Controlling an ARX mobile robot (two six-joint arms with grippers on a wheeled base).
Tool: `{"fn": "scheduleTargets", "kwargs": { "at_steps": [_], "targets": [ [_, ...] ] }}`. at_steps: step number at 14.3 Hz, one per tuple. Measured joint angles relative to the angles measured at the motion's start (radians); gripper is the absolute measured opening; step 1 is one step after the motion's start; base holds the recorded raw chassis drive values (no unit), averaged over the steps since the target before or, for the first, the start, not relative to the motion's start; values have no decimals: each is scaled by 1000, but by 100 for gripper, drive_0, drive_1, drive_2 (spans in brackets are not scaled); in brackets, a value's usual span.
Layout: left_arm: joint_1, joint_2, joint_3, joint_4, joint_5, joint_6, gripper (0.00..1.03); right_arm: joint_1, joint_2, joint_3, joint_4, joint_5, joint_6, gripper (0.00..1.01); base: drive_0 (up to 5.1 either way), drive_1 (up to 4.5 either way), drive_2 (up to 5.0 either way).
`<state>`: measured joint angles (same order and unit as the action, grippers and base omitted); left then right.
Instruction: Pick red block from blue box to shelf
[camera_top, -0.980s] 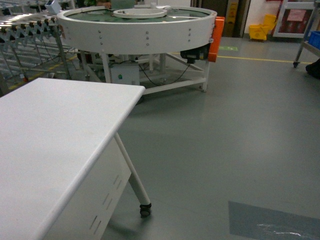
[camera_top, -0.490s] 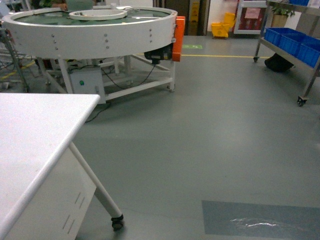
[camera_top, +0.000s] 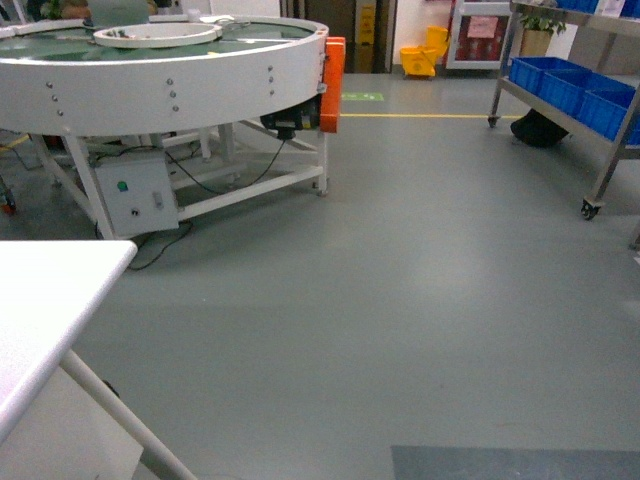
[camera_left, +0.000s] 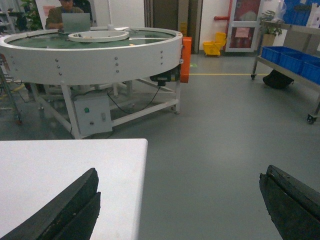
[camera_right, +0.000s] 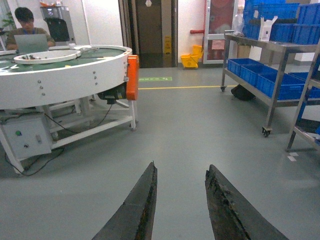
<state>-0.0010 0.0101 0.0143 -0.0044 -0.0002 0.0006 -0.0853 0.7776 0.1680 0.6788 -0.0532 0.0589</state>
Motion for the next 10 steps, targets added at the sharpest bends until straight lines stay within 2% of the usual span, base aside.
{"fn": "scheduleTargets", "kwargs": {
  "at_steps": [10],
  "targets": [
    [0, 0, 0, -1, 0, 0, 98, 0, 0, 0, 2, -2, 0, 26, 12, 445, -421]
  ]
}}
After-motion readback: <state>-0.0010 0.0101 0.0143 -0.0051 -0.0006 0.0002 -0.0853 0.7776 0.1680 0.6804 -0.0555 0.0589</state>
